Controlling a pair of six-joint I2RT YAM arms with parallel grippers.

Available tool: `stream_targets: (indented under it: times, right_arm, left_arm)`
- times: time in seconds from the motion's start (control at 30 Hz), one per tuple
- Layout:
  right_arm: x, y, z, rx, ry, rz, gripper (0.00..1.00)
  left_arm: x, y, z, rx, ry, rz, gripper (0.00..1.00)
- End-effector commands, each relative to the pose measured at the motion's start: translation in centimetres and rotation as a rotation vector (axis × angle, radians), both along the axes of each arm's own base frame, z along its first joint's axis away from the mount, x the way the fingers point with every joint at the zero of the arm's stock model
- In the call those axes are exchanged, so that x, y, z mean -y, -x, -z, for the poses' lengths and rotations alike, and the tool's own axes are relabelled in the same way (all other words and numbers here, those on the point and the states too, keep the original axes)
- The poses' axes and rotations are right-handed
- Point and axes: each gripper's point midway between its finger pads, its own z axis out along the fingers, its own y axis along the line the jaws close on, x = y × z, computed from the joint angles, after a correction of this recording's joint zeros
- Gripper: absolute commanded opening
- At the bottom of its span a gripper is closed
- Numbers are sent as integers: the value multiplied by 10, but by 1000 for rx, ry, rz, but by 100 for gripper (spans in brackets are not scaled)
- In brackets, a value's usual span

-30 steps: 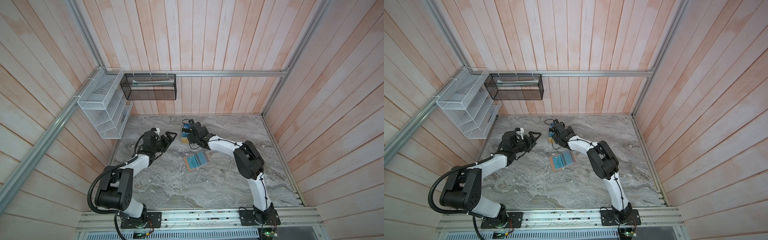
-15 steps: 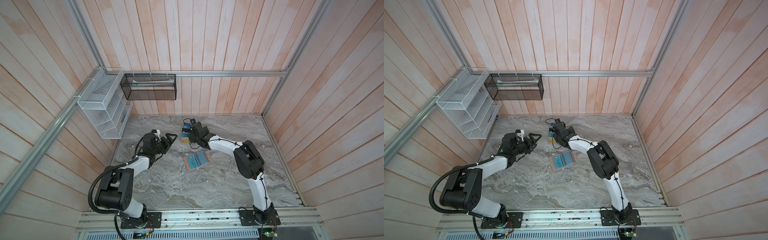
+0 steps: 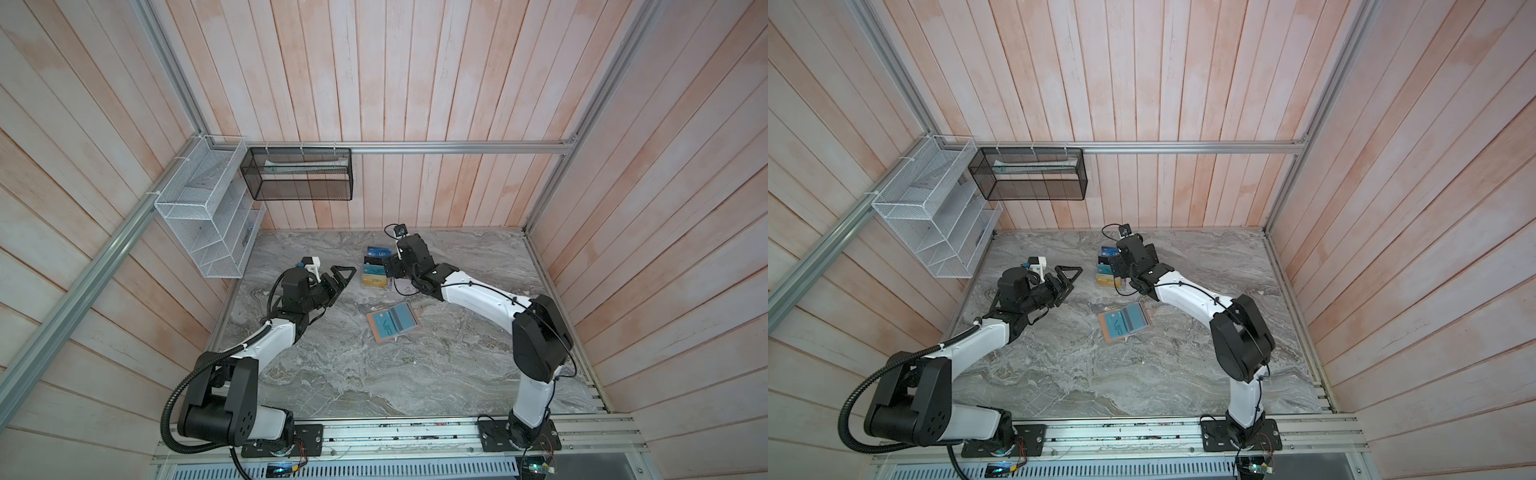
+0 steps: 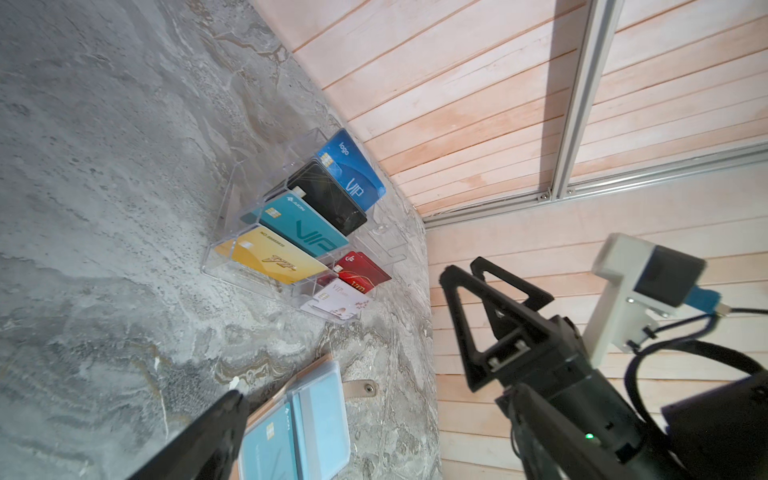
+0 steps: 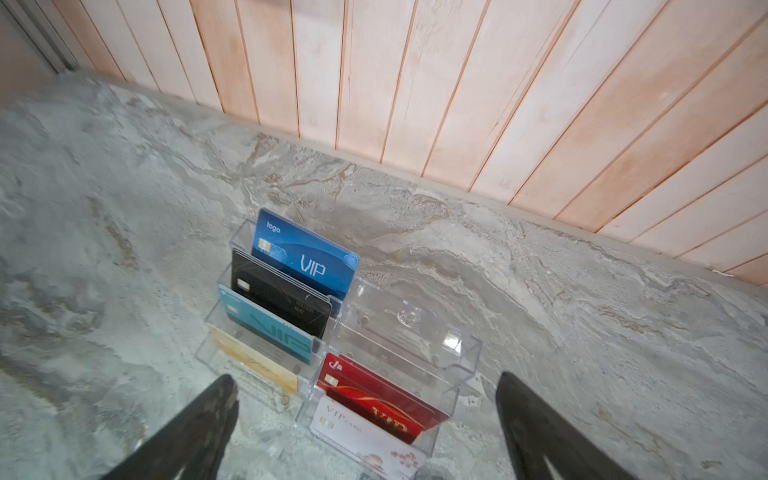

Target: Take the credit cards out of the card holder

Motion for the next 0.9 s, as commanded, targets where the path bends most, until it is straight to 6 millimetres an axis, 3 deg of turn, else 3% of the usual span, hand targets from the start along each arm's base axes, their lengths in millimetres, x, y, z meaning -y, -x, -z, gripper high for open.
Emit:
stream_targets:
  times: [0.0, 0.23, 0.53, 0.67, 0.87]
  right_arm:
    - [12, 21, -4, -43, -81, 1, 98]
    - [21, 78, 1, -135, -255, -111, 98]
    - [4, 153, 46, -338, -522, -350, 97]
    - [0, 171, 67, -416, -574, -402, 95]
    - [-6, 184, 86, -494, -608, -440, 92]
  left_arm:
    - [6, 16, 10, -38, 2, 27, 100]
    - [22, 45, 18, -64, 12, 78, 100]
    - [48, 67, 25, -123, 138, 168, 100]
    - [63, 65, 30, -153, 181, 208, 100]
    - [82, 54, 45, -210, 206, 238, 100]
